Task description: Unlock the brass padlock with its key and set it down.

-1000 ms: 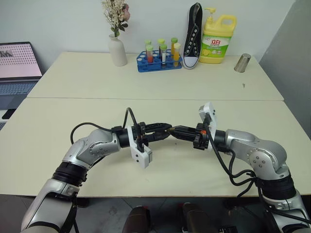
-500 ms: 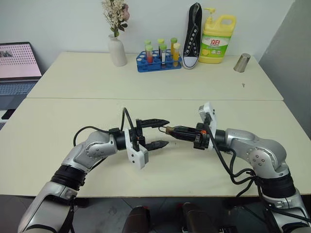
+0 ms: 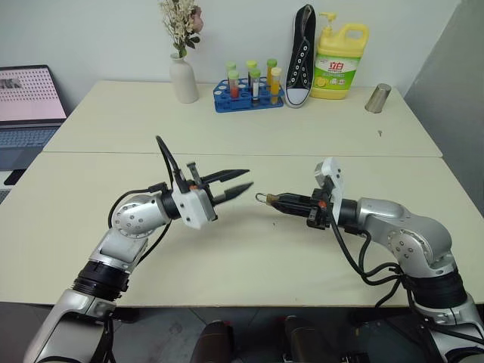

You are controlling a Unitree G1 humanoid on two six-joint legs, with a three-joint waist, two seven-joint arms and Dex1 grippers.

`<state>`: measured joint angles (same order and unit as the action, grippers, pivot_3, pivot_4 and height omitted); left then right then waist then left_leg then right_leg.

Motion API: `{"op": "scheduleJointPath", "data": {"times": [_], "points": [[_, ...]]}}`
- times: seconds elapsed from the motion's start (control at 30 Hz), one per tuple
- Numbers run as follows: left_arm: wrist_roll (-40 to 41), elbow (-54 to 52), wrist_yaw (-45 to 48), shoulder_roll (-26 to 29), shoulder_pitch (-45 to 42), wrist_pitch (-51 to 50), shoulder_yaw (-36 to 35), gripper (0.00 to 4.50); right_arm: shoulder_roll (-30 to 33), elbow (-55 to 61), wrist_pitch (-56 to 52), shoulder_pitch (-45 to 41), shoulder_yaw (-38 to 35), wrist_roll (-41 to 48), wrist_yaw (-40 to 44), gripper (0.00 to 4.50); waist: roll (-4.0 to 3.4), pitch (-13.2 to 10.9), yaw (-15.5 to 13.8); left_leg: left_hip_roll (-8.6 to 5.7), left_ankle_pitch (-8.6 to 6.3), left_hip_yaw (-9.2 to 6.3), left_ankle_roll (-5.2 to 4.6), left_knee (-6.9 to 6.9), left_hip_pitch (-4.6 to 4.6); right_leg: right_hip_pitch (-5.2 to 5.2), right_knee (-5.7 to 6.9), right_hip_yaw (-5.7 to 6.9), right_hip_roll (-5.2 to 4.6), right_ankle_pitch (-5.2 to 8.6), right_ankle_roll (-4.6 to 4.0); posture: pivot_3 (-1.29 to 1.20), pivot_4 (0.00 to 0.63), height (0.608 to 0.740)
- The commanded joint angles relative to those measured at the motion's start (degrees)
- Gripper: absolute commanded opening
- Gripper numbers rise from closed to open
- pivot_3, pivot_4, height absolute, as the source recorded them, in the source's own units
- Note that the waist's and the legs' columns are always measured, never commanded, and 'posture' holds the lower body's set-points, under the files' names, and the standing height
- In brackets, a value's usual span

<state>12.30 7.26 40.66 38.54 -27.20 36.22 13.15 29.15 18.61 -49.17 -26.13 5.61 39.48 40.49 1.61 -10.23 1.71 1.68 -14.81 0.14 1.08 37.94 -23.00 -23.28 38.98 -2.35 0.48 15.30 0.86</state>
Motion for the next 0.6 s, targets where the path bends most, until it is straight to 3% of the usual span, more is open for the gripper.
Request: {"op": "scheduleJointPath", "data": {"times": [0.03, 0.3, 0.6], "points": [[4.9, -2.3, 4.2, -0.5, -0.4, -12.5, -0.4, 0.02, 0.5, 3.7, 1.6, 0.0, -1.1, 0.5, 1.3, 0.15, 0.00, 0.0, 0.0, -0.01, 0.00, 0.01, 0.00, 0.00, 0.00, 0.00, 0.00, 0.00, 0.04, 0.02, 0.04, 0.00, 0.150, 0.740], [12.4, -5.7, 10.9, -5.2, -0.7, -35.3, -0.7, 0.00, -0.1, 4.7, 0.6, -0.3, -2.7, 2.3, 1.3, 0.15, 0.00, 0.0, 0.0, 0.01, 0.00, -0.02, 0.00, 0.01, 0.00, 0.00, 0.00, -0.02, 0.17, 0.12, 0.21, 0.00, 0.150, 0.740], [15.1, -7.9, 13.9, -8.2, 0.2, -44.6, -3.8, 0.00, 0.2, 4.8, 0.7, -0.2, -2.6, 2.2, 1.3, 0.15, 0.00, 0.0, 0.0, 0.03, 0.00, -0.05, 0.00, 0.00, 0.00, 0.00, 0.00, -0.07, 0.20, 0.13, 0.20, 0.00, 0.150, 0.740]]}}
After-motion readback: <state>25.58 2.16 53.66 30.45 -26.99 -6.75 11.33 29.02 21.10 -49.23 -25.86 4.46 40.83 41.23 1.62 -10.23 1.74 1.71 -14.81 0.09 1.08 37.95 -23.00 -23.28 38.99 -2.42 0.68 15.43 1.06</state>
